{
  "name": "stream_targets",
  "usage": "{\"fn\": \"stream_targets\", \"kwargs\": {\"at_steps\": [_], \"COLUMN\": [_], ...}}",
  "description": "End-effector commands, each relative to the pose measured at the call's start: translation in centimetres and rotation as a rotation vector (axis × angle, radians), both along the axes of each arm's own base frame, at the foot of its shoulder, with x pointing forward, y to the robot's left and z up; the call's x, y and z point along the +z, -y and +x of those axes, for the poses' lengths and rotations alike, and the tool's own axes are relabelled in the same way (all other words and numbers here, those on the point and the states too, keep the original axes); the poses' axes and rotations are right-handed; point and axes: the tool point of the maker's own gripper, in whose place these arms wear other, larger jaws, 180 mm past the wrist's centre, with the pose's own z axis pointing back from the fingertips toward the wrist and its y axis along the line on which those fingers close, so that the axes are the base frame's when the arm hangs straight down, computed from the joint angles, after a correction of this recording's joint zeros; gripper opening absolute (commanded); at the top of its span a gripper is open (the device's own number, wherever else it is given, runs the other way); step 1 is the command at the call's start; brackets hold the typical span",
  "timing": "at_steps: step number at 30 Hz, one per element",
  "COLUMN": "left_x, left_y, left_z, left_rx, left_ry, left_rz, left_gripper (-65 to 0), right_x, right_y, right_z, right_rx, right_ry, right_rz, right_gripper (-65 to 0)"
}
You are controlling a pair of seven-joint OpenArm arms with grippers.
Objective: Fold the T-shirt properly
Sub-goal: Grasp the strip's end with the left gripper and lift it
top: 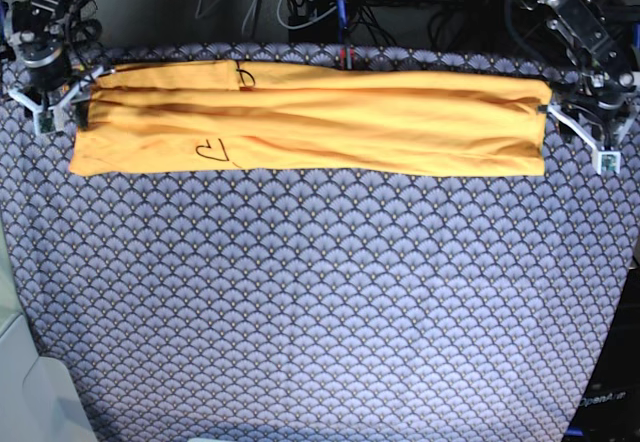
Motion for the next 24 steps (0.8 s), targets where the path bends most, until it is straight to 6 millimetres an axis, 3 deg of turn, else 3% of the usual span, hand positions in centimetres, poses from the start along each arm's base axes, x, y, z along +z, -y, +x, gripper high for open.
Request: {"fn": "stream_targets", "kwargs": {"at_steps": [1,6,11,24], "left_x": [1.1,1.0,1.0,0.0], "left_y": [-0.5,-0.2,0.0,2.4], "left_z": [0.7,0.8,1.2,1.4], "left_rx": [0.0,-0.004,0.005,0.0], "left_ry": [0.041,0.04,0.049,0.053], "left_rz": [0.018,0.013,0.0,-0.051], "left_gripper": [-36.0,-35.8,-30.0,-30.2], "right_x": [1.4,1.2,1.1,1.0], "right_y": [0.9,0.8,0.7,0.7], "right_z": [0.5,0.5,0.4,0.4], "right_rx": [-0.004,-0.002,-0.003,-0.002], "right_ry": [0.042,0.037,0.035,0.035], "right_rz": [-0.027,-0.022,-0.019,-0.018], "right_gripper": [-39.0,-39.0,-39.0,-39.0]}}
